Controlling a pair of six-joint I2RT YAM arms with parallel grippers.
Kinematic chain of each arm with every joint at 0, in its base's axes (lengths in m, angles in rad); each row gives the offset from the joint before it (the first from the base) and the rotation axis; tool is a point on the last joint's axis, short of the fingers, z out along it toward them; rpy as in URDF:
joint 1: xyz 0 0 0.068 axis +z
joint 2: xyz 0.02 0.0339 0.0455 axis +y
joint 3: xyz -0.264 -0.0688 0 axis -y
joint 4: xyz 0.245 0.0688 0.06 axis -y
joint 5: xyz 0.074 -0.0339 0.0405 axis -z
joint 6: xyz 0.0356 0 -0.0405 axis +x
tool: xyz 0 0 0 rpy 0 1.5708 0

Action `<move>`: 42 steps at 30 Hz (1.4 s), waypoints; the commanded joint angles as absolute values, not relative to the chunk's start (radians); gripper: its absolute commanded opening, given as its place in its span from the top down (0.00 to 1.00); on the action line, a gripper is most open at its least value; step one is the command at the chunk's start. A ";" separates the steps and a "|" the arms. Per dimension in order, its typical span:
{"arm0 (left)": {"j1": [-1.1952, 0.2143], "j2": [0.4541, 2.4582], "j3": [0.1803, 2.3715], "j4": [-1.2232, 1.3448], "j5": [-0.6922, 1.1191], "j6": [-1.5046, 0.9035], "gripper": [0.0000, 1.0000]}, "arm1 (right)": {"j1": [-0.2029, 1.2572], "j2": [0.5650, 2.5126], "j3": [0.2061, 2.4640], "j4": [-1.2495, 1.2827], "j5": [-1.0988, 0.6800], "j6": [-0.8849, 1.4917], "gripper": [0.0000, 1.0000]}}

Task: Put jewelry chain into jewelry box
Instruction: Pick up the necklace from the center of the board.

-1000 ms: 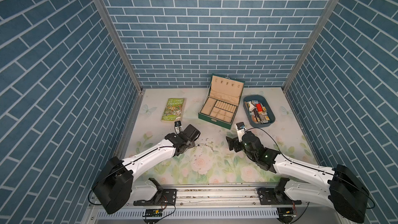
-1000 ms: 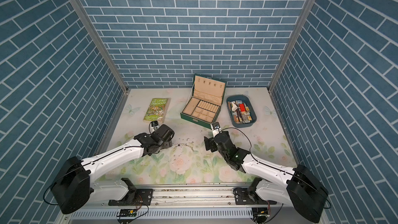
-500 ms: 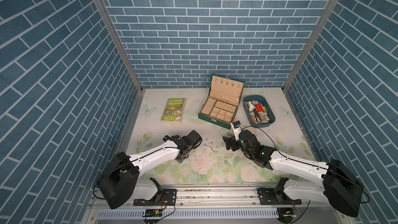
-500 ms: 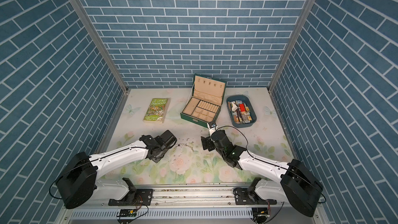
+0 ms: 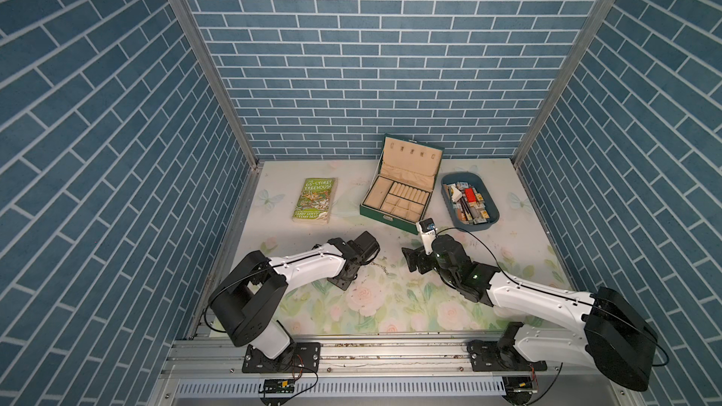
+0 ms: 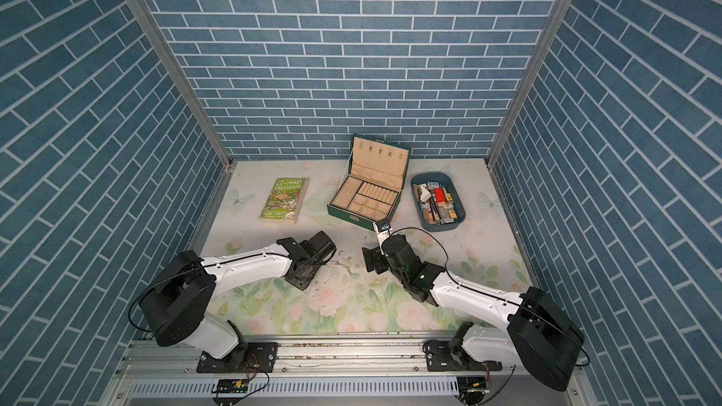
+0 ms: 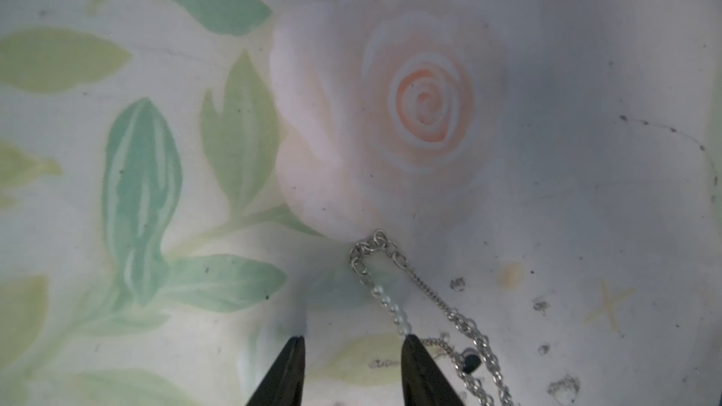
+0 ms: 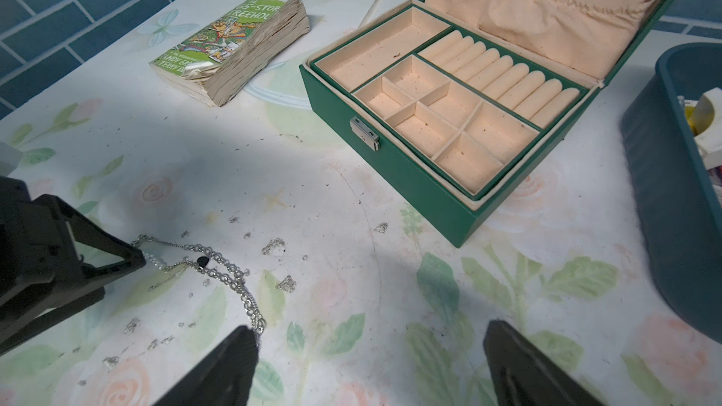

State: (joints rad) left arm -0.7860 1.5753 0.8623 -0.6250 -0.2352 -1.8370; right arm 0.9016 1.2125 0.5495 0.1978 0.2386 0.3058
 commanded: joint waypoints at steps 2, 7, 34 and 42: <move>-0.787 1.597 0.886 -0.627 -0.240 -1.851 0.56 | 0.905 1.185 0.558 0.187 0.237 0.288 0.05; -0.777 1.629 0.910 -0.637 -0.228 -1.849 0.56 | 0.906 1.176 0.556 0.186 0.238 0.288 0.05; -0.674 1.858 1.055 -0.811 -0.116 -1.717 0.67 | 0.905 1.093 0.546 0.163 0.270 0.288 0.05; -0.671 1.917 1.069 -0.816 -0.098 -1.702 0.73 | 0.905 1.059 0.541 0.151 0.280 0.290 0.05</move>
State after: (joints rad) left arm -0.6846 1.8294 1.1233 -0.8101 -0.1158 -1.7195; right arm 0.9016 1.0828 0.5488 0.1810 0.2573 0.3058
